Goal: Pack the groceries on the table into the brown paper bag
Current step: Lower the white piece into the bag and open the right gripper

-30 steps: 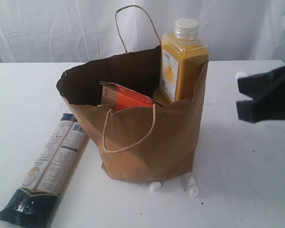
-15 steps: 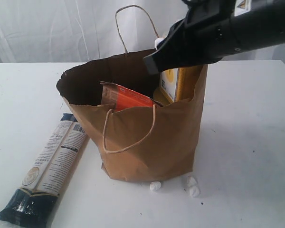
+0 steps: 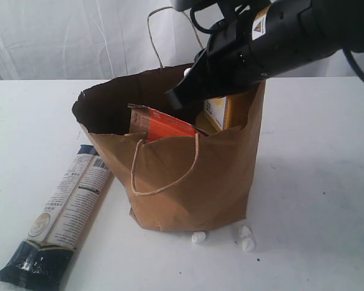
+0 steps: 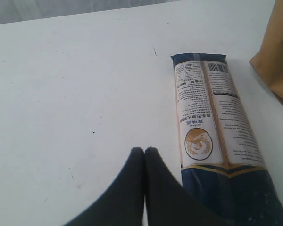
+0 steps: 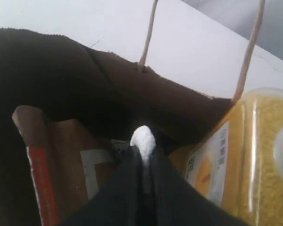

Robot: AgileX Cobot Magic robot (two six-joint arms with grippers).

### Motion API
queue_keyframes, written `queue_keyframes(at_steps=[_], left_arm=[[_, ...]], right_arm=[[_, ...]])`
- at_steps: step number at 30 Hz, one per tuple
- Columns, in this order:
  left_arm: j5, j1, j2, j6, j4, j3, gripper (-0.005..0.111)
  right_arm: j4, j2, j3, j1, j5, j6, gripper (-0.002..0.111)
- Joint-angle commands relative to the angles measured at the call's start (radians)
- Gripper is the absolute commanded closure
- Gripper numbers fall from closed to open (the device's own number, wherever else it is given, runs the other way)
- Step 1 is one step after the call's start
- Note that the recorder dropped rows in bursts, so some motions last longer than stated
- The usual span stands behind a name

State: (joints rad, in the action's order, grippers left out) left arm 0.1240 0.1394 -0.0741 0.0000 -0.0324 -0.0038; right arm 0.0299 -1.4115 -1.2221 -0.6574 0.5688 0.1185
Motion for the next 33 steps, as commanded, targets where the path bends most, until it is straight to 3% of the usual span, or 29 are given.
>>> queue_keyframes(at_steps=[1, 6, 16, 33], left_arm=[[0.002, -0.002, 0.005, 0.000, -0.008, 0.004, 0.107], [0.002, -0.002, 0.005, 0.000, -0.008, 0.004, 0.107], [0.002, -0.002, 0.005, 0.000, -0.008, 0.004, 0.107], [0.002, -0.002, 0.005, 0.000, -0.008, 0.004, 0.107]], right_arm=[[0.007, -0.013, -0.004, -0.001, 0.007, 0.009, 0.108], [0.007, -0.015, -0.004, -0.001, 0.015, 0.009, 0.103], [0.007, -0.015, -0.004, -0.001, 0.015, 0.009, 0.063], [0.028, 0.169, -0.004, -0.001, 0.061, 0.009, 0.062]])
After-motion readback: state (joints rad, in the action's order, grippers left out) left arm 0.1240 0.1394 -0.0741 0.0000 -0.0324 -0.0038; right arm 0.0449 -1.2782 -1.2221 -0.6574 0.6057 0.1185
